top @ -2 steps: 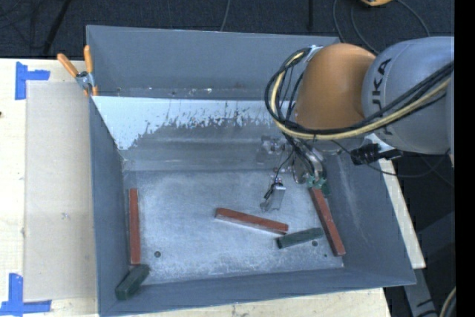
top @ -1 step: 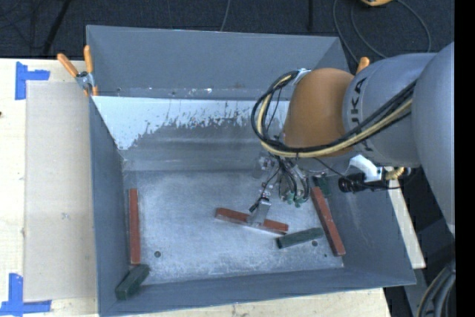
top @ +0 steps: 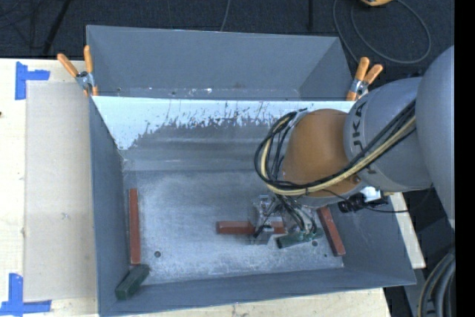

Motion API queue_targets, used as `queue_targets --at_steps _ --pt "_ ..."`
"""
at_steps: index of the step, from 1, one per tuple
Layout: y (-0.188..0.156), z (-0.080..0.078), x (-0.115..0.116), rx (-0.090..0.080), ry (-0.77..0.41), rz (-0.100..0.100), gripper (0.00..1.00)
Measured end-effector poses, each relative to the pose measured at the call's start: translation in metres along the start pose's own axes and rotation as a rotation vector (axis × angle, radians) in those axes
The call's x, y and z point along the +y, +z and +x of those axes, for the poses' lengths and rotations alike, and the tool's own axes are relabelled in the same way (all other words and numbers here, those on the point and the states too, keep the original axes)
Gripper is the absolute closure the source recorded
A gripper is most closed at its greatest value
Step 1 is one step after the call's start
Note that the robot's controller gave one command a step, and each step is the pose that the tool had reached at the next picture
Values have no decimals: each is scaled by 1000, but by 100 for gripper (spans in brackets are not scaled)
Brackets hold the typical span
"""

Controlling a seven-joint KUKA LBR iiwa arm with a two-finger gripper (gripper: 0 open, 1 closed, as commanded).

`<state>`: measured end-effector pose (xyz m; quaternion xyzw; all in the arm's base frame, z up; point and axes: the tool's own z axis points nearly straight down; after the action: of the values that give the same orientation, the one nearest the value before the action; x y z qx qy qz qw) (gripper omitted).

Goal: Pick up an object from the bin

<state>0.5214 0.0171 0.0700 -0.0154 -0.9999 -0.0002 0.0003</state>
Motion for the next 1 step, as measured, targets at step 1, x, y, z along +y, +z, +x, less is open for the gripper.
queue_targets --at_steps 1 --pt "0 0 0 0 0 0 100"
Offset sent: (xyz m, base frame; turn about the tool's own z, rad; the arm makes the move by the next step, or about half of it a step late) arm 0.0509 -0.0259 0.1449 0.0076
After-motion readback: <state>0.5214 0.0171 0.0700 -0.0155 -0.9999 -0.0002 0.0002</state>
